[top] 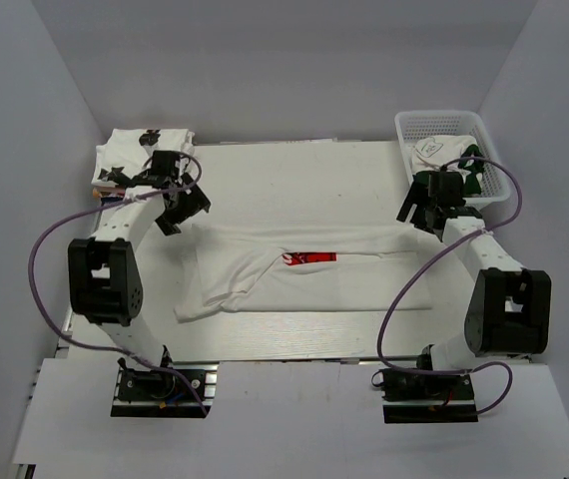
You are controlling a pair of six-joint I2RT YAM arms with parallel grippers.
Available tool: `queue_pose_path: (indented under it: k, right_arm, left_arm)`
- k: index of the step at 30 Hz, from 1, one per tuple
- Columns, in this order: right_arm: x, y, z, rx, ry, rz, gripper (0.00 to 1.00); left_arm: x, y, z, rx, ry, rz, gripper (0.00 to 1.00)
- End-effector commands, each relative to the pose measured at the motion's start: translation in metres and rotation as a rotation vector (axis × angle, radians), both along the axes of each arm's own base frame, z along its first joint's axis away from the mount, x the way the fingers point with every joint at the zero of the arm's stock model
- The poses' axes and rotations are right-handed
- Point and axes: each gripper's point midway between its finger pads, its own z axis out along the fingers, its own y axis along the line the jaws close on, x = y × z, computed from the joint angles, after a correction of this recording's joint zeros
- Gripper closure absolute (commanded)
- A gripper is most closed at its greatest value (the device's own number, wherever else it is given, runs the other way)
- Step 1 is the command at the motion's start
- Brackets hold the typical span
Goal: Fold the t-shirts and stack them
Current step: Fold the other side of the tshirt into a rectangle, then rotate the tshirt 90 degrees
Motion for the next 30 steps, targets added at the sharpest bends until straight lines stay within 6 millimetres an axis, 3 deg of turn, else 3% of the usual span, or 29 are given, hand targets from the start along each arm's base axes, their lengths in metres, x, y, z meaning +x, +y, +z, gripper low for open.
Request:
queue_pose_path:
  k: [1,3,4,6,7,9,10,11,13,14,15,17,19,20,21,22,23,24,25,26,27,28,29,30]
  right_arm:
    - [-0.010,0.020,0.006,0.057,-0.017,0.052,0.10]
    - [-0.008,0.042,0.002,0.109,-0.035,0.135,0.10]
    - [-0.007,0.047,0.001,0.126,-0.041,0.155,0.10]
    - [-0.007,0.069,-0.004,0.190,-0.033,0.228,0.10]
    - [-0.003,0.076,-0.008,0.199,-0.032,0.247,0.10]
    - [-0.003,0.089,-0.020,0.212,0.002,0.278,0.10]
    - [0.001,0.093,-0.022,0.217,-0.003,0.283,0.10]
    - [0.000,0.097,-0.038,0.228,0.038,0.282,0.10]
    - [0.001,0.100,-0.046,0.231,0.056,0.282,0.10]
    - [-0.002,0.099,-0.063,0.228,0.100,0.272,0.10]
    - [-0.003,0.100,-0.067,0.236,0.113,0.261,0.10]
    - [-0.013,0.102,-0.082,0.244,0.169,0.254,0.10]
    - [-0.029,0.107,-0.096,0.268,0.214,0.250,0.10]
    - [-0.040,0.107,-0.104,0.270,0.234,0.249,0.10]
    - [-0.044,0.109,-0.101,0.278,0.227,0.247,0.10]
    - [-0.055,0.111,-0.107,0.269,0.248,0.250,0.10]
    - [-0.069,0.109,-0.114,0.261,0.275,0.229,0.10]
    - [-0.070,0.111,-0.104,0.263,0.247,0.231,0.10]
    - [-0.091,0.113,-0.114,0.258,0.283,0.235,0.10]
    - [-0.098,0.114,-0.115,0.254,0.292,0.220,0.10]
    - [-0.103,0.117,-0.103,0.263,0.261,0.226,0.10]
    - [-0.126,0.121,-0.112,0.253,0.309,0.253,0.10]
    - [-0.131,0.126,-0.105,0.268,0.300,0.280,0.10]
    - [-0.147,0.131,-0.103,0.270,0.333,0.304,0.10]
  left_arm:
    - [-0.031,-0.038,0.024,-0.148,-0.067,-0.080,0.00]
    - [-0.041,-0.077,0.038,-0.278,-0.143,-0.203,0.00]
    - [-0.061,-0.087,0.021,-0.324,-0.098,-0.219,0.00]
    - [-0.082,-0.110,0.013,-0.405,-0.071,-0.273,0.00]
    - [-0.102,-0.123,-0.002,-0.440,-0.025,-0.304,0.00]
    - [-0.119,-0.131,-0.016,-0.462,0.007,-0.325,0.00]
    - [-0.133,-0.135,-0.032,-0.464,0.038,-0.332,0.00]
    - [-0.141,-0.133,-0.044,-0.460,0.074,-0.324,0.00]
    - [-0.151,-0.123,-0.067,-0.401,0.131,-0.291,0.00]
    - [-0.154,-0.119,-0.075,-0.376,0.161,-0.274,0.00]
    - [-0.155,-0.116,-0.083,-0.361,0.182,-0.264,0.00]
    - [-0.154,-0.110,-0.101,-0.314,0.226,-0.261,0.00]
    - [-0.138,-0.105,-0.106,-0.276,0.230,-0.249,0.00]
    - [-0.140,-0.097,-0.122,-0.251,0.294,-0.216,0.00]
    - [-0.112,-0.092,-0.118,-0.208,0.259,-0.200,0.00]
    - [-0.099,-0.087,-0.121,-0.159,0.263,-0.190,0.00]
    - [-0.101,-0.078,-0.141,-0.100,0.354,-0.164,0.00]
    - [-0.058,-0.084,-0.129,-0.085,0.284,-0.161,0.00]
    - [-0.038,-0.083,-0.131,-0.058,0.272,-0.151,0.00]
    - [-0.019,-0.081,-0.134,-0.043,0.268,-0.144,0.00]
    - [0.030,-0.090,-0.109,-0.043,0.183,-0.142,0.00]
    - [0.043,-0.088,-0.140,-0.002,0.226,-0.150,0.00]
    - [0.065,-0.092,-0.142,0.001,0.206,-0.164,0.00]
    - [0.118,-0.107,-0.107,-0.024,0.077,-0.188,0.00]
